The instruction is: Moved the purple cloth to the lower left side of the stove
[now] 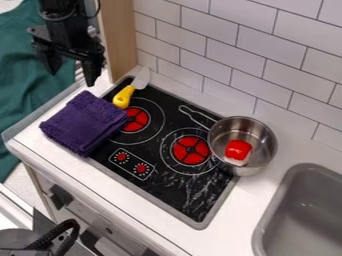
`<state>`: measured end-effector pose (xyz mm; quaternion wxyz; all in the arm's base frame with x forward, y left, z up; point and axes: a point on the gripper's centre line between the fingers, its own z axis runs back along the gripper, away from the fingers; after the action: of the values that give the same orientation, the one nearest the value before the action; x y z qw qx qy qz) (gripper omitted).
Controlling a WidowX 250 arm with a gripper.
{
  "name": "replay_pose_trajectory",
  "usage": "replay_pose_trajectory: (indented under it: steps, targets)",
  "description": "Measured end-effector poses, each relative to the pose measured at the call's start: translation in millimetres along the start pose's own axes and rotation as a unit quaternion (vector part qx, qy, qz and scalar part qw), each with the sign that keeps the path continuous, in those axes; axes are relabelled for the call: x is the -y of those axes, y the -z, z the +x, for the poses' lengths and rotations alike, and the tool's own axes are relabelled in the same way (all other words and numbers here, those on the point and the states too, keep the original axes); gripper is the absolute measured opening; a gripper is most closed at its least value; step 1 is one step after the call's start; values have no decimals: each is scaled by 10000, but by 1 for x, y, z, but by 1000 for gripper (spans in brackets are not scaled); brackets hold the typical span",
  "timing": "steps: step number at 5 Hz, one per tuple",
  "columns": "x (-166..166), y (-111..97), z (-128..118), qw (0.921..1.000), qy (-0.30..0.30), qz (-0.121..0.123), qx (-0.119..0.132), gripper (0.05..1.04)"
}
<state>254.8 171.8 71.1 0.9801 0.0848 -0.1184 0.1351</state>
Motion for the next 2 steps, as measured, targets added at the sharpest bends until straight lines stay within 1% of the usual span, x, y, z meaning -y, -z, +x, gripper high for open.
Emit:
replay_pose_trajectory:
  steps: [1,2]
  targets:
    - [12,-15,-3,9998,189,-69,-18,998]
    - [28,-16,-12,9993,134,-264,-232,998]
